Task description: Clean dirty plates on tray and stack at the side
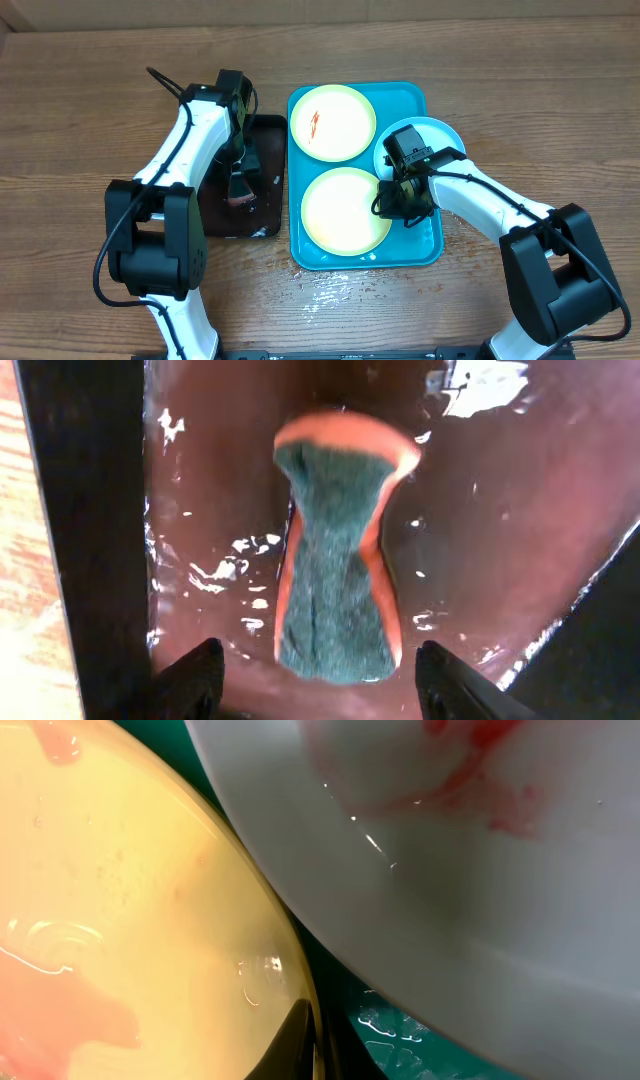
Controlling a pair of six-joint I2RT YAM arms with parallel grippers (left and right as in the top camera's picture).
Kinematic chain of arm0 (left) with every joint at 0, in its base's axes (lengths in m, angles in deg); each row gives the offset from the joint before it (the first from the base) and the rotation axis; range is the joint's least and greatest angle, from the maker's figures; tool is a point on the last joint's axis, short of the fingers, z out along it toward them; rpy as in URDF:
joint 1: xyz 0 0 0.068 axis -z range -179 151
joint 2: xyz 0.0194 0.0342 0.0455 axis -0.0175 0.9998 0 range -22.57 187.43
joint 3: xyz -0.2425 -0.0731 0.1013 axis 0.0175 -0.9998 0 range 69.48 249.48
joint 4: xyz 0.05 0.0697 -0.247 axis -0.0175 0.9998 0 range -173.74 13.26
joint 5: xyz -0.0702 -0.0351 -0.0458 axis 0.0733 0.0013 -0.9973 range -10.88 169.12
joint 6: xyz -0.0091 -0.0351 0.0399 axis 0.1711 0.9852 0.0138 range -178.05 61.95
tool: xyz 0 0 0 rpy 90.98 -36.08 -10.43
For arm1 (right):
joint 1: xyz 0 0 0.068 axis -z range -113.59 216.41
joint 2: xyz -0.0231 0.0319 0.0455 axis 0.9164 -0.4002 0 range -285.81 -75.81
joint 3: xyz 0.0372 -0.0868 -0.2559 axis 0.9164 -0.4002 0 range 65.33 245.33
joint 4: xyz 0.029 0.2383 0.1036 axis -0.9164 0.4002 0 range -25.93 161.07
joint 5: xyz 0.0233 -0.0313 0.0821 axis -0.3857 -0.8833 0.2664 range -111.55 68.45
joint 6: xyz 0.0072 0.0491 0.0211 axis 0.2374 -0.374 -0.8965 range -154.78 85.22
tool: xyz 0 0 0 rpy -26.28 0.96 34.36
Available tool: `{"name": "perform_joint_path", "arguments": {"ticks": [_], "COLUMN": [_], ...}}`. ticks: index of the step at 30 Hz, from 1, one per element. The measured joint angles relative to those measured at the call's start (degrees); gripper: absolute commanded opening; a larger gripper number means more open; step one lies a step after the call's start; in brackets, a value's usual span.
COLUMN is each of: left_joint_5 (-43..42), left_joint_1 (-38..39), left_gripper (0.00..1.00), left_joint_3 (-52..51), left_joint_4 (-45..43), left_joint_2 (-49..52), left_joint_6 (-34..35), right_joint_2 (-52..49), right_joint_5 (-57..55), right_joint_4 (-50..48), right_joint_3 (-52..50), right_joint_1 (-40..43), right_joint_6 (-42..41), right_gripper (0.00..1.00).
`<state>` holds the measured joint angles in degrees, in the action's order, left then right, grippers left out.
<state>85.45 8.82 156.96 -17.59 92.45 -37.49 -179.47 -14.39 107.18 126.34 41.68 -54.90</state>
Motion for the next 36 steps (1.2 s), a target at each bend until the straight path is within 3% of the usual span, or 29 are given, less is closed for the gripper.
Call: {"name": "perform_joint_path", "arguments": {"ticks": [6,12,16,20,30,36], "left_joint_5": [-0.5,-1.1,-2.7,-6.0,-10.7,-10.9], "left_joint_1": [-0.1,-2.5,-6.0,-9.1,-11.6,-11.6], "left_gripper": [0.81,0.99,1.00,1.00,1.00,1.00], "left_joint_3": [2.6,6.2,6.8,6.8,6.7,6.8], "left_joint_4": [2.0,2.0,2.4,3.1,6.2,6.3], "left_joint_2": [-5.8,-20.2,-26.8,-29.6,-30.3,-30.3], "left_joint_6": [-0.3,-1.0,-1.0,-1.0,-1.0,-1.0], "right_joint_2": [0.0,0.3,0.9,2.6,-1.0,-6.6], "right_joint_5": [-1.8,-7.9,-10.8,-14.6,-26.1,-40.5], "right_joint_4": [6.8,16.7,17.6,10.5,-3.4,-7.6], "right_joint_3": [2.3,14.5,26.3,32.7,33.3,33.2], "right_joint_1": [0.1,-0.5,-3.3,-8.6,-19.4,-25.4], "right_joint_6": [0.4,3.7,8.3,10.9,12.5,12.7], "right_gripper": [0.04,0.04,0.04,0.04,0.04,0.04]}}
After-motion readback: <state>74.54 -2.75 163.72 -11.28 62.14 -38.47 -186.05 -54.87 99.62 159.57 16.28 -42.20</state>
